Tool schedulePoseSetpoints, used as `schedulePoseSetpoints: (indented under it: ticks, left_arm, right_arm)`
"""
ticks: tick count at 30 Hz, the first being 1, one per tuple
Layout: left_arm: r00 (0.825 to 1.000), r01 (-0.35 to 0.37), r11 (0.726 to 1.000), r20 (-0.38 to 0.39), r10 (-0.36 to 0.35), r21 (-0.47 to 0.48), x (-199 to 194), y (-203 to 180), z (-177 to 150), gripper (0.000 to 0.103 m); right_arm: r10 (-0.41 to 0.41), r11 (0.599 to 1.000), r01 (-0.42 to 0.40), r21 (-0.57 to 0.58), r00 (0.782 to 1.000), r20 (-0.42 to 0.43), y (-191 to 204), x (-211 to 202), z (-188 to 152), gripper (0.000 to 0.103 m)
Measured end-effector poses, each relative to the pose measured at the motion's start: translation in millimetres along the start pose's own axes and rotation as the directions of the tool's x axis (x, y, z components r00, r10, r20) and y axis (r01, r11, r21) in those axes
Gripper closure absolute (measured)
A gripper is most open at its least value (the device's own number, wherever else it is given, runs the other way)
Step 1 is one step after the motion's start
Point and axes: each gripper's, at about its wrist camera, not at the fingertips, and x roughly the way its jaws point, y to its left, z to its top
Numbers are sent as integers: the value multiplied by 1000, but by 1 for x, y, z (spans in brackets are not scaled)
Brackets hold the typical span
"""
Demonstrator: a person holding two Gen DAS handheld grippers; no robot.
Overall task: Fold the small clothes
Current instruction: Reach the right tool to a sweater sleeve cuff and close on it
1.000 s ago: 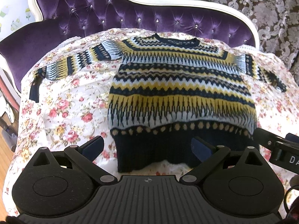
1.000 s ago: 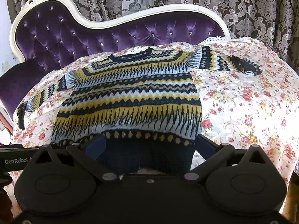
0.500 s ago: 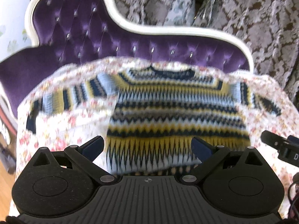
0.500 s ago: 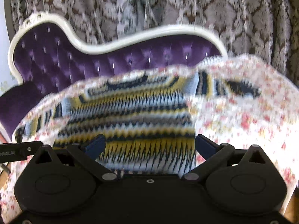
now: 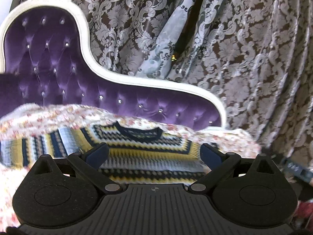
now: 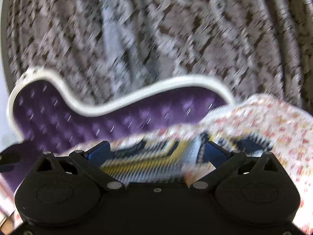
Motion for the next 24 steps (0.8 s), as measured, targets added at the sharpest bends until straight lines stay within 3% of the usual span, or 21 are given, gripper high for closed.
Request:
schedulePoseSetpoints:
  ticks: [5, 8, 10, 11, 14, 19, 24]
  left_arm:
    - [998, -59, 997, -17, 60, 47, 36, -2, 0, 2]
    - [996, -70, 997, -61, 73, 40, 60, 4, -6, 2]
    - [993, -80, 996, -88, 83, 39, 77, 6, -10, 2]
    - [992, -85, 996, -95, 88, 39, 84, 8, -12, 2]
    - [987, -107, 993, -118, 111, 47, 106, 12, -19, 2]
    - [976, -145, 988, -157, 153, 62, 141, 17, -33, 2]
    - [963, -177, 980, -192, 190, 87, 171, 26, -54, 2]
  right_arm:
    - [-152, 983, 159, -94, 985, 76, -17, 22, 12, 0]
    - [-183, 973, 181, -146, 983, -2, -37, 51, 22, 2]
    - [-176, 979, 171, -113, 983, -44, -56, 67, 22, 14]
    - [-187, 980, 181, -87, 980, -63, -67, 75, 21, 26]
    - [-194, 980, 197, 1, 967, -162, -100, 101, 16, 33]
    - [-186, 964, 224, 141, 953, -240, -161, 126, 7, 34]
    - [-219, 931, 301, 209, 914, -341, -201, 143, -3, 34]
